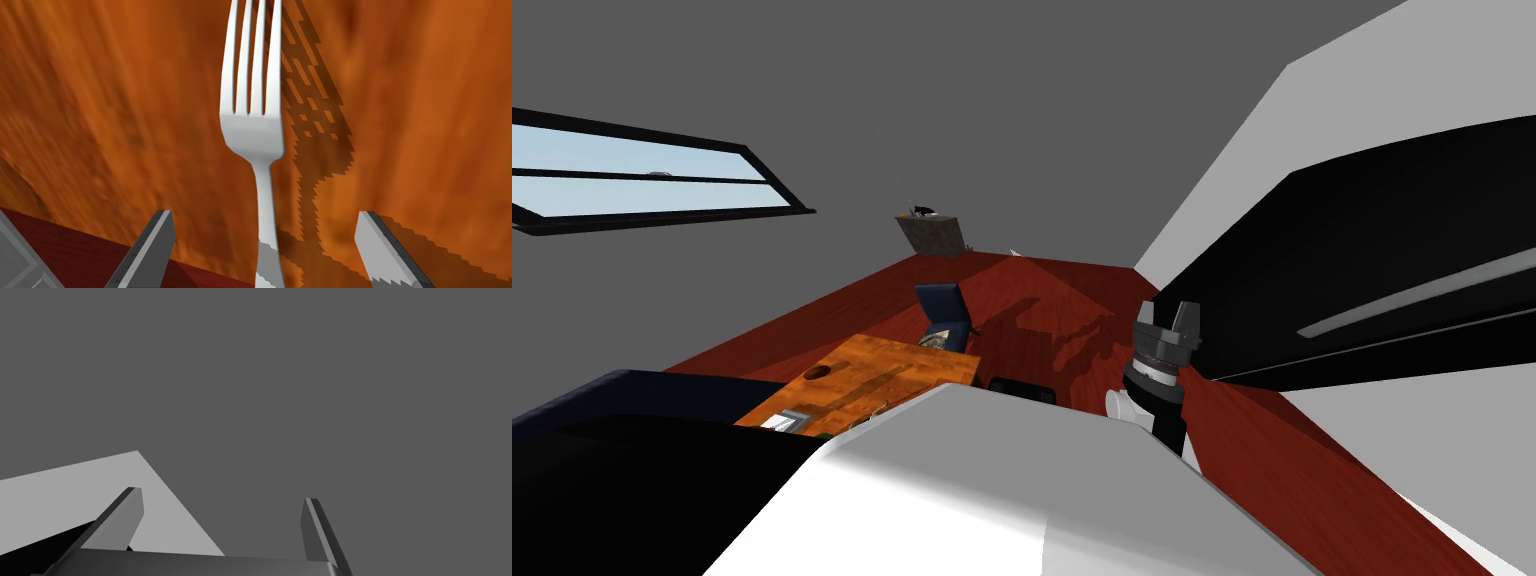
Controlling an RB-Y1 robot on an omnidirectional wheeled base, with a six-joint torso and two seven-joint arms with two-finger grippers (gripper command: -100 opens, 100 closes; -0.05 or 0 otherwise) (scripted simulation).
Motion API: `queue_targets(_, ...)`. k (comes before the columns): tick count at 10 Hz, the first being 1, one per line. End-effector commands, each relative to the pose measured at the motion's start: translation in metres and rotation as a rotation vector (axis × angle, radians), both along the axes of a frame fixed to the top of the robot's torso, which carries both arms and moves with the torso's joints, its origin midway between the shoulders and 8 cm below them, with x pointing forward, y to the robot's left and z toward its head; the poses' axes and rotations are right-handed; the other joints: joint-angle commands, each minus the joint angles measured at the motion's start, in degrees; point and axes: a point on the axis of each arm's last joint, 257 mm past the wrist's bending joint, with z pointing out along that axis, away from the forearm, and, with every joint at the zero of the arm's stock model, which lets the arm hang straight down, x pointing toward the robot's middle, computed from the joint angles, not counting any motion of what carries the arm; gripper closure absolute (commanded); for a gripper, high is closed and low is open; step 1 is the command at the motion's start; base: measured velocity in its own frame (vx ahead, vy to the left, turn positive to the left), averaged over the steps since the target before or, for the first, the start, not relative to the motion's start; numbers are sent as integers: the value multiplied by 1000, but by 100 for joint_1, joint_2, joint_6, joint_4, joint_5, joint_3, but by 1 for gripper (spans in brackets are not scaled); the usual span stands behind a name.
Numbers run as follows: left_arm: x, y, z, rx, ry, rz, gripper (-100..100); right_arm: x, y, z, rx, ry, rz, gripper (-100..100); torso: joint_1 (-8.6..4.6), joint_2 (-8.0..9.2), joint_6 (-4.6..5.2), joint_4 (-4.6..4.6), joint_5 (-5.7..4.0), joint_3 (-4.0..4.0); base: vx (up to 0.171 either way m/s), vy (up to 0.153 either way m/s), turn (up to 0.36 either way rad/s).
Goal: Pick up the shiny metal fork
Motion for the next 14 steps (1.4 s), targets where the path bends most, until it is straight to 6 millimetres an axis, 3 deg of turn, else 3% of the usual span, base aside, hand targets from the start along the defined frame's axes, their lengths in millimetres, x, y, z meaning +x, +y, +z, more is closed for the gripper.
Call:
queue_targets(1,0,0,0,0,0,0,-100,0,0,0,0,0,0,0,0,0,0,0,0,0,-21,11,-3)
queue_targets(2,0,0,0,1,0,1,100,0,0,0,0,0,0,0,-5,-8,0,-1,-1,-4,0,0,0)
queue_targets(6,0,0,0,2,-1,4,100,0,0,0,0,0,0,0,-6,-18,3,-6,2,-12,0,0,0)
queue_targets(7,0,0,0,2,-1,4,0,0,0,0,0,0,0,0,-5,-19,3,-6,2,-12,0,0,0)
queue_targets(8,-1,3,1,2,-1,-6,100,0,0,0,0,0,0,0,-5,-19,3,-5,3,-11,23,-15,86)
queue_targets(14,-11,36,16,1,2,-66,100,0,0,0,0,0,0,0,-29,-63,4,-14,-3,-36,83,-46,108)
